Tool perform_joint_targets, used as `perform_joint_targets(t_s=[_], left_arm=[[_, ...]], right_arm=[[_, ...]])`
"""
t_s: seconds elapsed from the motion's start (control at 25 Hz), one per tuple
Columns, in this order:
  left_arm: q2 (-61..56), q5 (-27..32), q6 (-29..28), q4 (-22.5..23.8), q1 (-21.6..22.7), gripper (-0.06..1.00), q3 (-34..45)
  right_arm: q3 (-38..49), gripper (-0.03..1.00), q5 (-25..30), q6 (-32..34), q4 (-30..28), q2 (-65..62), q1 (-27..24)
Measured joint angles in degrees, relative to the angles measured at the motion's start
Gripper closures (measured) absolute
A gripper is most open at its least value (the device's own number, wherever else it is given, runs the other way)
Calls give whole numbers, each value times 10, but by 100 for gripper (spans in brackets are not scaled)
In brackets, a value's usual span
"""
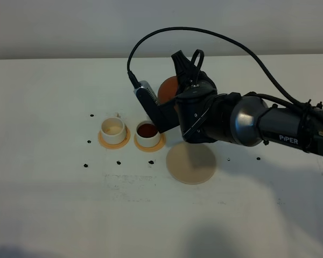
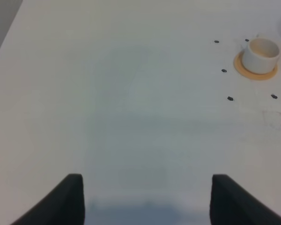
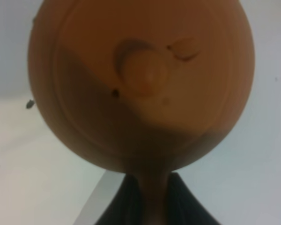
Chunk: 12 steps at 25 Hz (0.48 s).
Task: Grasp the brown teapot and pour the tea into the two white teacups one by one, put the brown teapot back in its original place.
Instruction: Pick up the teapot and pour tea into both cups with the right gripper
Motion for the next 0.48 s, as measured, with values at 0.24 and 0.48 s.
perform_joint_targets(t_s=[0.24, 0.48], left_arm=[[0, 0, 0, 0, 0, 36, 0], [0, 0, 0, 0, 0, 36, 0]], right_arm=[[0, 88, -10, 3, 46, 0, 2], [0, 88, -20, 63, 89, 0, 4]])
